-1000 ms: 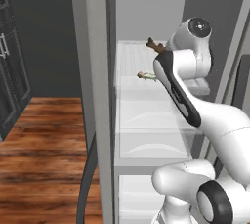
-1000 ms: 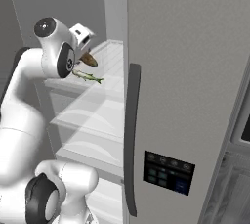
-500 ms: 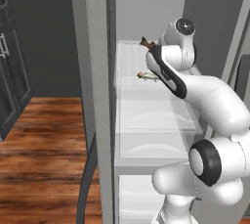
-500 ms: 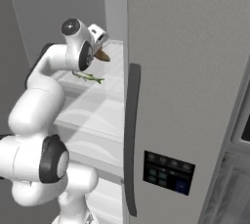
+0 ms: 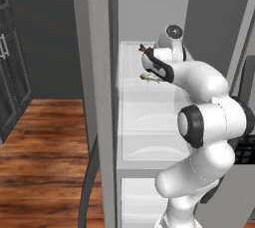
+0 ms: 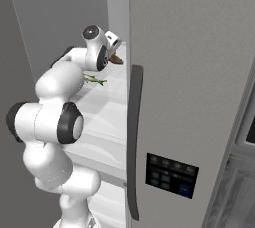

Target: Place the fish on the counter behind the older fish on the same shelf of the fridge to maintain FIFO order. Close the fridge door when finished.

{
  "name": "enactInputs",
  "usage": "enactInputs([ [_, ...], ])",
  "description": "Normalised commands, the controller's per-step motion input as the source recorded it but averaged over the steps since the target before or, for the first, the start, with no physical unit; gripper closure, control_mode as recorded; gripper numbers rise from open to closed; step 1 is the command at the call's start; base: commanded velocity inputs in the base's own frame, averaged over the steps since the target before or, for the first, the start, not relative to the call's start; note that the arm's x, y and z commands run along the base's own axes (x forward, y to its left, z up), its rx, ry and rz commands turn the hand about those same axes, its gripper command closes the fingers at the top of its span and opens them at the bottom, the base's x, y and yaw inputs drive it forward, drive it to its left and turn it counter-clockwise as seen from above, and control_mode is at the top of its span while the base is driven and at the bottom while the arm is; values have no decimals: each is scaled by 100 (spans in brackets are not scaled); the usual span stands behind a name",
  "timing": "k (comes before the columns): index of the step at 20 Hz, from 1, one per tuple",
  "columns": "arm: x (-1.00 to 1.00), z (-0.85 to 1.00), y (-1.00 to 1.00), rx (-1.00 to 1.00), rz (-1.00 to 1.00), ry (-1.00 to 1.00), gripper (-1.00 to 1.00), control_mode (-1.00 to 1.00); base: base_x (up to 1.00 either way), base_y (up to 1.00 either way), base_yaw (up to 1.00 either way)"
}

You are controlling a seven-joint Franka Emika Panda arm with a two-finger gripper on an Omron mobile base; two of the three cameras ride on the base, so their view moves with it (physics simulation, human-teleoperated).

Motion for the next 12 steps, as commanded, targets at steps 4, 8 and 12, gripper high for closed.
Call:
enactInputs([
  [4,100,-34,-10,-3,0,14,100,-100,0,0,0],
  [8,99,-37,-1,-3,2,14,100,-100,0,0,0],
  [12,58,-72,0,-9,3,7,100,-100,0,0,0],
])
